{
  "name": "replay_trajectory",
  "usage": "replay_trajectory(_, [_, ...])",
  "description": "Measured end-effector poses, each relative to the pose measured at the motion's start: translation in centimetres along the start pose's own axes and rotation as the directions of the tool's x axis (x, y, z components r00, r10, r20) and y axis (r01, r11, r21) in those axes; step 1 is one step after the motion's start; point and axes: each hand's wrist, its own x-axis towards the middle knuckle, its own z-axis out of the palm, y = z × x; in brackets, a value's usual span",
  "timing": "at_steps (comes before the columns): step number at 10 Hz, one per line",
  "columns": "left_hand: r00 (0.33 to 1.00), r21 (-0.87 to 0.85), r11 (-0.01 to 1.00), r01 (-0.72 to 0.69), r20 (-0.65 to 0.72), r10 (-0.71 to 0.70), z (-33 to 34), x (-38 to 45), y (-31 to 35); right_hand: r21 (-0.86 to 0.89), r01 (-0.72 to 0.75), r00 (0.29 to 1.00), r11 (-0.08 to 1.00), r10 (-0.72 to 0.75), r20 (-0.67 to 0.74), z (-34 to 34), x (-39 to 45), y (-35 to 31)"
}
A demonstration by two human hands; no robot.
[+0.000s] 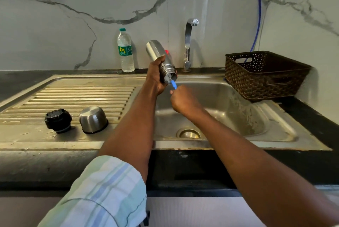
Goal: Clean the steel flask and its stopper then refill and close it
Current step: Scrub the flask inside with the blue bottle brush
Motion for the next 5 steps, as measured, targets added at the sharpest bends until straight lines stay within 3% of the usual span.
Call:
replay_trajectory(1, [0.989,-0.152,0.988,0.007,0.149,0.016,-0.7,0.3,0.2,0.851,-0.458,0.883,0.256,0.02,0.47,-1.2,0.8,-0.7])
replay_trajectory(2, [0.962,-0.238,0.971,0.025,0.271,0.042,-0.8,0.6,0.1,0.815,-0.557,0.829,-0.16,-0.163,0.534,-1.4,0.9,-0.6])
replay_trajectory(3, [0.948,-0.206,0.977,0.046,0.319,0.023,-0.5,0.5,0.1,0.831,-0.553,0.826,-0.06,-0.17,0.538,-1.0,0.6,-0.9])
replay_trajectory(4, [0.973,-0.166,0.986,0.001,0.227,0.038,-0.2,0.3,0.6,0.749,-0.263,0.961,0.608,0.101,0.256,-1.9,0.7,-0.8])
replay_trajectory(5, [0.997,0.005,0.998,-0.057,0.048,0.057,0.3,0.3,0.5,-0.17,0.017,0.979,0.985,-0.051,-0.196,-2.2,-0.3,-0.1])
